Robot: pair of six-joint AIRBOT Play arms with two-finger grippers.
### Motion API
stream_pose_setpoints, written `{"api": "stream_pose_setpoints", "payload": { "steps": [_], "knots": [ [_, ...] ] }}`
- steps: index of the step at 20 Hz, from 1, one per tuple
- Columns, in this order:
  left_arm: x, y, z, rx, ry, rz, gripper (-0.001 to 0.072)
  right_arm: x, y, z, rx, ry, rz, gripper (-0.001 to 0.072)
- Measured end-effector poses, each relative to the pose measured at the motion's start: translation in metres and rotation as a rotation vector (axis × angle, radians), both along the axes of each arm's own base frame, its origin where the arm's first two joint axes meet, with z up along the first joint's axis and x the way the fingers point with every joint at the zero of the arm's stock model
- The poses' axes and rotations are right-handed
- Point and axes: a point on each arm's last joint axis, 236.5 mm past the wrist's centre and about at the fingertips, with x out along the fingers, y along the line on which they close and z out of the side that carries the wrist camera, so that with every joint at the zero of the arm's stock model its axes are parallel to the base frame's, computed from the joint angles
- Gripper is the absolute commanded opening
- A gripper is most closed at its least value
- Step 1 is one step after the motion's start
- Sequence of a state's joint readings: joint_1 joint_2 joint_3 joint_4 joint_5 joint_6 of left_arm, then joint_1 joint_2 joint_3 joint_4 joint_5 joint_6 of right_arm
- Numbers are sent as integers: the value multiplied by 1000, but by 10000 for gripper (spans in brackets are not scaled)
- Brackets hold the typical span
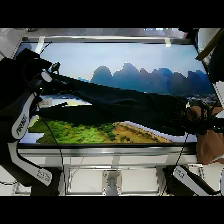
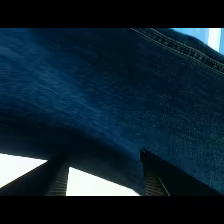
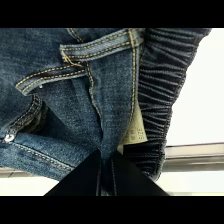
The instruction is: Fold the clothes and pants, and hang the long-sleeved shirts on hangers.
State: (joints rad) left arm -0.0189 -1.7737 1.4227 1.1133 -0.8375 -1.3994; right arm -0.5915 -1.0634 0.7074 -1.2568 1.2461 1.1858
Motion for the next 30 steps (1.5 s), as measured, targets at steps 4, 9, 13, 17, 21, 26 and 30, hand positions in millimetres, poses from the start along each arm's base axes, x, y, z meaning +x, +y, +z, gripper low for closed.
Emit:
{"api": "stream_pose_setpoints", "payload": {
  "steps": [4, 9, 13, 17, 21, 26, 30],
  "knots": [
    [3, -15, -24, -29, 47, 40, 507, 2, -2, 0, -7, -7, -3, 43],
    [5, 7, -6, -25, 42, 82, 508, 3, -2, 0, -10, -11, -4, 43],
    [7, 47, 43, -45, -11, 154, 508, 3, -3, 0, -11, -12, -4, 43],
    [3, 96, 54, -69, 7, 279, 508, 6, -5, 0, -19, -25, -10, 43],
    [4, 124, 29, -127, 69, 433, 508, 7, -5, 0, -22, -30, -12, 43],
    [31, 121, 13, -211, 22, 535, 478, 8, -6, 0, -23, -32, -13, 43],
    [54, 117, 16, -253, -57, 588, 11, 10, -6, 0, -23, -40, -16, 43]
  ]
}}
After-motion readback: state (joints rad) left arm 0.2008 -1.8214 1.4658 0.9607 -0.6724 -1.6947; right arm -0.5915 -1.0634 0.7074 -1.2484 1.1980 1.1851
